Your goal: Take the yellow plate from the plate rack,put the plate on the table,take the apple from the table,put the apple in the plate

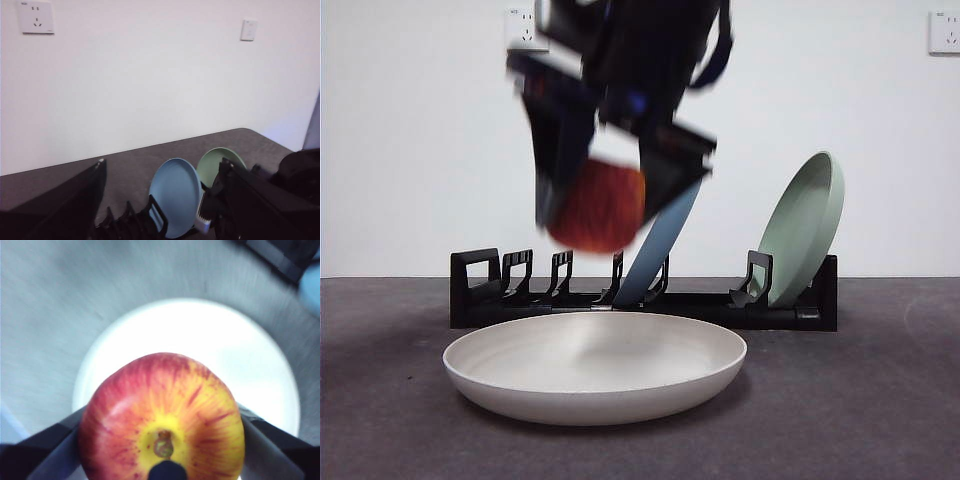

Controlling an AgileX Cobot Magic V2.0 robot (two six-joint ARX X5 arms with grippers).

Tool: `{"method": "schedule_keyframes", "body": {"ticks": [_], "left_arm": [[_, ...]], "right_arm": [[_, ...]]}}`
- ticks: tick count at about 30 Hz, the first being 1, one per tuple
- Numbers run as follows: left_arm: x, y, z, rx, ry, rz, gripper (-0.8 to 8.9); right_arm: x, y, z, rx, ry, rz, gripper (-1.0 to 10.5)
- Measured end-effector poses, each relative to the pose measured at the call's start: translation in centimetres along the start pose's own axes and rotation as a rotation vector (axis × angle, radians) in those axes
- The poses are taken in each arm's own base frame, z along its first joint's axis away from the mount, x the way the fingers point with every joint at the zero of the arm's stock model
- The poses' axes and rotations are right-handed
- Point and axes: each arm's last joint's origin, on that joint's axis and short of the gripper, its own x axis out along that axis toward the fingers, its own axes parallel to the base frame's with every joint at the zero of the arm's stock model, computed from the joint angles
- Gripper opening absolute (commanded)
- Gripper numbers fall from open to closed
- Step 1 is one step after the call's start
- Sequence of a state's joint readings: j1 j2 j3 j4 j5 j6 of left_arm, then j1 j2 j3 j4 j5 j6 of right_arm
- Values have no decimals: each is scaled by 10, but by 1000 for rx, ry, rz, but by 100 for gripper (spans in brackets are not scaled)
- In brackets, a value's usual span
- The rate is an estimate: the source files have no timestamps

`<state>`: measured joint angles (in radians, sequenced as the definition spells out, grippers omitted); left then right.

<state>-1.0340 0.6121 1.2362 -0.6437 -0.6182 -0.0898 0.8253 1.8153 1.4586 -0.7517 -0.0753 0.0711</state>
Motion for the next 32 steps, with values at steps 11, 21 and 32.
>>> {"method": "schedule_keyframes", "body": {"ticks": [11, 21, 32], "left_arm": [[0, 1, -6, 40, 48, 35, 376], [0, 2, -9, 61, 75, 40, 376], [12, -6, -13, 97, 124, 45, 376]], "right_arm": [[68, -6, -12, 13, 184, -14, 88], [70, -6, -12, 11, 188, -16, 512], [63, -4, -13, 8, 198, -16, 511]]}}
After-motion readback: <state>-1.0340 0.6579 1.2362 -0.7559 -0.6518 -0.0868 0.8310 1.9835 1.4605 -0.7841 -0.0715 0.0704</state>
